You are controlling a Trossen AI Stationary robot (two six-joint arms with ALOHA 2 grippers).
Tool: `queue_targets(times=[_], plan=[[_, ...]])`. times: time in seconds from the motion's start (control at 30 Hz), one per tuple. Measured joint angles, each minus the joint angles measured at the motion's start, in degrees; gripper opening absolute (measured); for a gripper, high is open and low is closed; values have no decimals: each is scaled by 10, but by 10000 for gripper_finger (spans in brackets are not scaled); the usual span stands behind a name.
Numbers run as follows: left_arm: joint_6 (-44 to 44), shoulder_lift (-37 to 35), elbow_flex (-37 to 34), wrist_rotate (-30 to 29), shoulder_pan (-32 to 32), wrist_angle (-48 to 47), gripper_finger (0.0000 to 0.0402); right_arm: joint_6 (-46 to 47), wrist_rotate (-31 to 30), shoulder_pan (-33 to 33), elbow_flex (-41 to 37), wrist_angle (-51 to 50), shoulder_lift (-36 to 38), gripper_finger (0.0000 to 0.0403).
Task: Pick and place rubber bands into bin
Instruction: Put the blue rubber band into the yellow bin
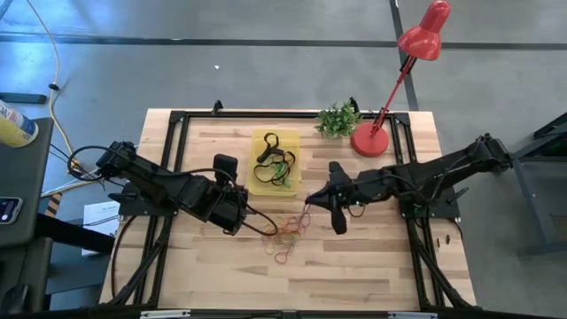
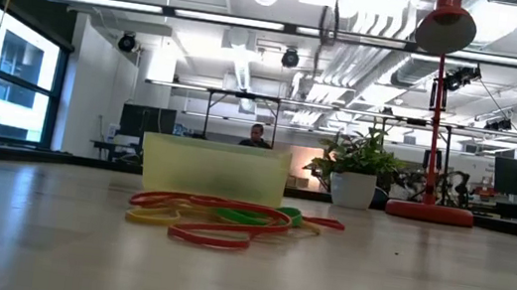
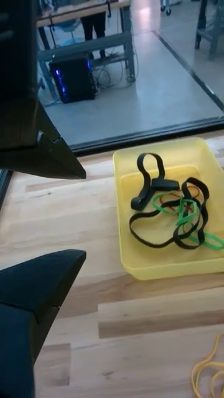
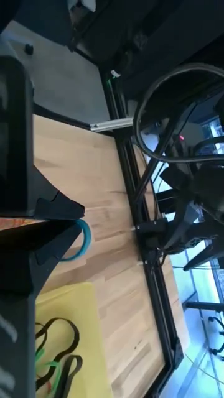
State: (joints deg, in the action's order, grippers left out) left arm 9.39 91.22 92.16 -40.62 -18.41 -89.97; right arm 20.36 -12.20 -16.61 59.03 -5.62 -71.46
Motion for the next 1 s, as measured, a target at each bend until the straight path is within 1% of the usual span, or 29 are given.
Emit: queue_targets(times=[0.27,0.4,0.97,1.0], plan=[[-1,0,0,-32,0,0,186,9,-14,-8,39,-69,0,0],[-1,0,0,-46,0,0,186,27,-14,-8,44,-93,0,0],[-1,0,0,-52,0,1,186,42,-11,-8,44,-106,-3,0],[-1,0,0,-52,0,2,186,50,0,-8,44,-116,-7,0]])
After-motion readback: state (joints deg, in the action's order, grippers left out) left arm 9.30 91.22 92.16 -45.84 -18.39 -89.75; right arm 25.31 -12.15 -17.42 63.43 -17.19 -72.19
